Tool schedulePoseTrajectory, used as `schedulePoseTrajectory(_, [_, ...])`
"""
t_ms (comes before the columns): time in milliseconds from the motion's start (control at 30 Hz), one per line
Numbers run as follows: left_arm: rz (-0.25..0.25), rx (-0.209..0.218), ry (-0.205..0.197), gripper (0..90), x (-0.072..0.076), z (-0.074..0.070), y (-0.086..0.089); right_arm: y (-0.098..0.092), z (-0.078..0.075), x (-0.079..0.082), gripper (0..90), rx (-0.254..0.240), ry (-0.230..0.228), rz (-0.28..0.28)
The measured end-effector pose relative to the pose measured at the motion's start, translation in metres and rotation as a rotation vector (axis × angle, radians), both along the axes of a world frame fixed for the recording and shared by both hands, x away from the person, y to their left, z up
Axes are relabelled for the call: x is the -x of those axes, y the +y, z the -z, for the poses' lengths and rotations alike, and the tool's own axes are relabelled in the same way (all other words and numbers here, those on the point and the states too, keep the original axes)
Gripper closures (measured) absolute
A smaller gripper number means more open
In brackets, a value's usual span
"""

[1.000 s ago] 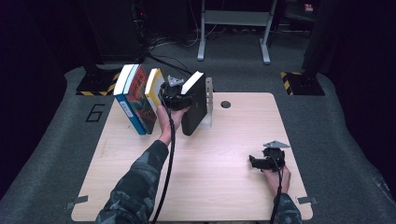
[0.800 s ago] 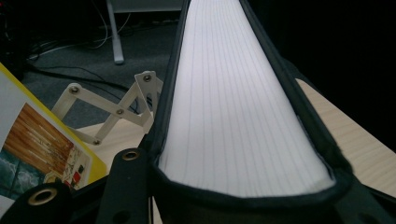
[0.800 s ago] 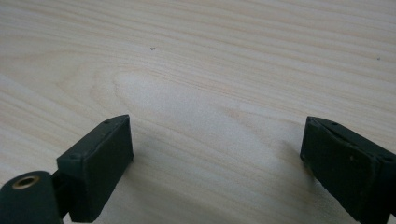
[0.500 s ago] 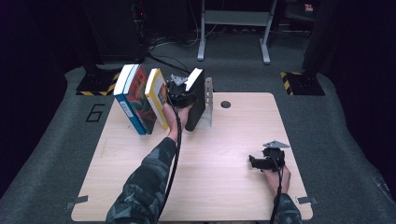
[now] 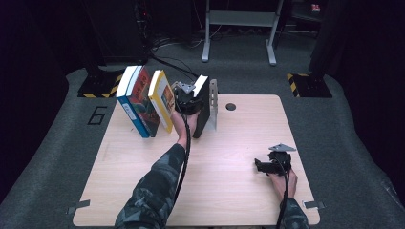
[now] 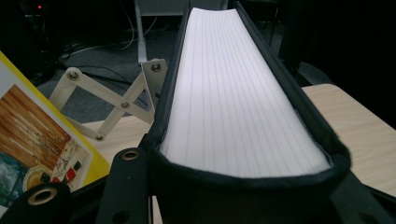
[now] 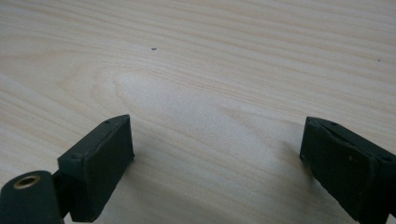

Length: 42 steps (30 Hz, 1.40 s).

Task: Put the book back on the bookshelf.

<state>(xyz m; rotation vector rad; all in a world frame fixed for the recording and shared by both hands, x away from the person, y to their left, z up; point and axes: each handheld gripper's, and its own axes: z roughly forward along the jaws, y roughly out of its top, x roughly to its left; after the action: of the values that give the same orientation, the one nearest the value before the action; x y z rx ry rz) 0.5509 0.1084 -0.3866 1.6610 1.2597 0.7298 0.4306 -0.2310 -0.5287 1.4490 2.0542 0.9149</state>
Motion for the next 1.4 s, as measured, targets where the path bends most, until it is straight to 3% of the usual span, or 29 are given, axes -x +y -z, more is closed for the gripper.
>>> schedulePoseTrajectory(200, [-0.011,0.025,-0.002,54.0,0.003,0.003,0.002,0.0,0.0,0.0,8.8,-0.001,0.001,0.0])
schedulePoseTrajectory(500, [0.006,0.004,0.043,53.1,0.011,0.008,0.009,-0.001,0.0,0.0,8.9,0.004,0.002,-0.009])
schedulePoseTrajectory(667, [0.041,-0.007,0.062,51.5,0.012,0.005,0.009,0.0,0.0,0.0,9.0,-0.001,0.001,0.0])
schedulePoseTrajectory(867, [0.074,-0.038,0.052,35.2,0.01,-0.011,0.017,0.0,0.0,0.0,9.0,-0.001,0.002,0.0])
schedulePoseTrajectory(1000, [0.097,-0.067,0.07,29.4,0.004,-0.02,0.019,0.0,0.0,0.0,9.0,-0.001,0.001,0.0])
schedulePoseTrajectory(1300, [0.161,-0.112,0.123,28.4,-0.01,-0.032,0.013,0.0,0.0,0.0,9.2,0.001,0.004,0.001])
schedulePoseTrajectory(1400, [0.18,-0.128,0.15,39.8,-0.014,-0.034,0.013,0.0,0.0,0.0,9.3,0.0,0.004,0.002])
